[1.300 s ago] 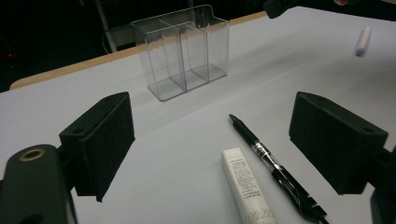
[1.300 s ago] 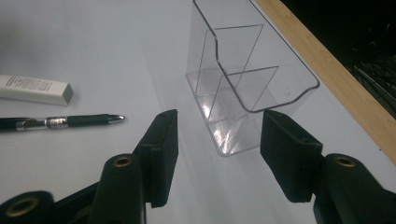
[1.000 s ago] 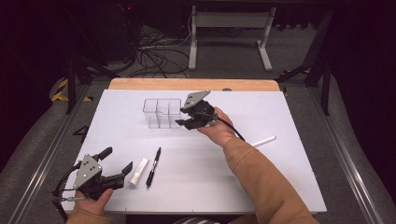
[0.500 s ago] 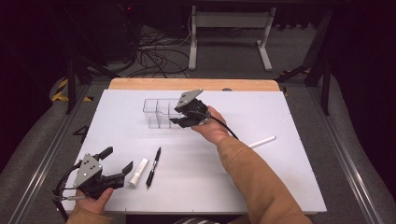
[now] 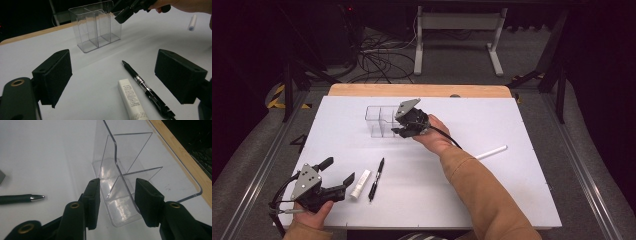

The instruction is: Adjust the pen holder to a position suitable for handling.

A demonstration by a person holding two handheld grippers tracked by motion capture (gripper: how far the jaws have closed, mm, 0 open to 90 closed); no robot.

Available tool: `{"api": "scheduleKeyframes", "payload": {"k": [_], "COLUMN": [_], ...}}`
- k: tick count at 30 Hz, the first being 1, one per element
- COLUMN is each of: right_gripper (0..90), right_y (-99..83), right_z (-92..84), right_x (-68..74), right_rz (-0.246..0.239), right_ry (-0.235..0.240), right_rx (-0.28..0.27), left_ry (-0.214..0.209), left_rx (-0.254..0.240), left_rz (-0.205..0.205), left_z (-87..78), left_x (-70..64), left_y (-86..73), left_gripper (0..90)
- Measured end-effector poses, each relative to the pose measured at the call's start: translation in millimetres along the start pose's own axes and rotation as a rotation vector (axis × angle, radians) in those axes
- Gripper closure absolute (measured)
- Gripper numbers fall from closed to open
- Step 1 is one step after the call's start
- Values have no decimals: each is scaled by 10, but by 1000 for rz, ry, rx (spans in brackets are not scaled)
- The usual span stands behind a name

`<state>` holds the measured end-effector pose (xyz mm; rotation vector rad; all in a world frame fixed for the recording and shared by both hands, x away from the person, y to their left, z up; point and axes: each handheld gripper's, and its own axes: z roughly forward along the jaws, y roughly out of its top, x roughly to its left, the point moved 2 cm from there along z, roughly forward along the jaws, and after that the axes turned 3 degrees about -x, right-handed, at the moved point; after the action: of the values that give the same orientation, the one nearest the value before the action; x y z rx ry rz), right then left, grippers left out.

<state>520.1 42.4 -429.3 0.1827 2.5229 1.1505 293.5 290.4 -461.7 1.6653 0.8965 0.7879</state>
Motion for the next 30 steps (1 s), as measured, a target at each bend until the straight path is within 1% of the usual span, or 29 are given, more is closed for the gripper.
{"api": "scheduleKeyframes", "payload": {"k": [4, 9, 12, 13, 14, 15, 17, 19, 20, 21, 22, 23, 25, 26, 30], "right_gripper": [575, 607, 688, 735, 763, 771, 803, 870, 887, 887, 890, 890, 890, 890, 890], "right_y": [22, 24, 29, 31, 31, 30, 32, 37, 42, 44, 44, 37, 24, 23, 14], "right_z": [45, 73, 57, 47, 41, 35, 24, 21, 16, 11, -7, -24, -76, -109, -288], "right_x": [18, 18, 27, 32, 36, 39, 52, 77, 101, 119, 100, 79, 33, 17, -9], "right_rz": [-14, -12, -3, -1, 1, -1, -27, -56, -65, -81, -66, -45, -19, 1, 10], "right_ry": [-6, -17, -19, -19, -15, 1, 17, 33, 16, -29, -12, 5, 43, 50, 75], "right_rx": [14, 23, 37, 44, 47, 50, 60, 67, 76, 72, 76, 69, 71, 66, 78], "left_ry": [-3, -4, -3, -4, -3, -4, -4, -5, -5, -3, -4, -3, -4, -5, -9], "left_rx": [4, 2, 2, 1, -1, -2, -1, 0, -1, -2, -6, -8, -7, -5, -2], "left_rz": [2, -2, -2, -2, -2, -2, 1, 3, 4, 4, 6, 4, 3, 3, 4], "left_z": [0, -3, -3, -3, -2, -3, -1, 0, -1, -5, -7, -8, -7, -6, 5], "left_x": [-1, 4, 4, 4, 2, -1, -4, -7, -9, -11, -11, -11, -8, -5, -12], "left_y": [0, -2, -3, -3, -1, -1, 0, 1, 2, 3, 5, 5, 3, 2, 7], "left_gripper": [153, 154, 154, 154, 156, 157, 158, 158, 159, 159, 161, 161, 161, 162, 163]}}
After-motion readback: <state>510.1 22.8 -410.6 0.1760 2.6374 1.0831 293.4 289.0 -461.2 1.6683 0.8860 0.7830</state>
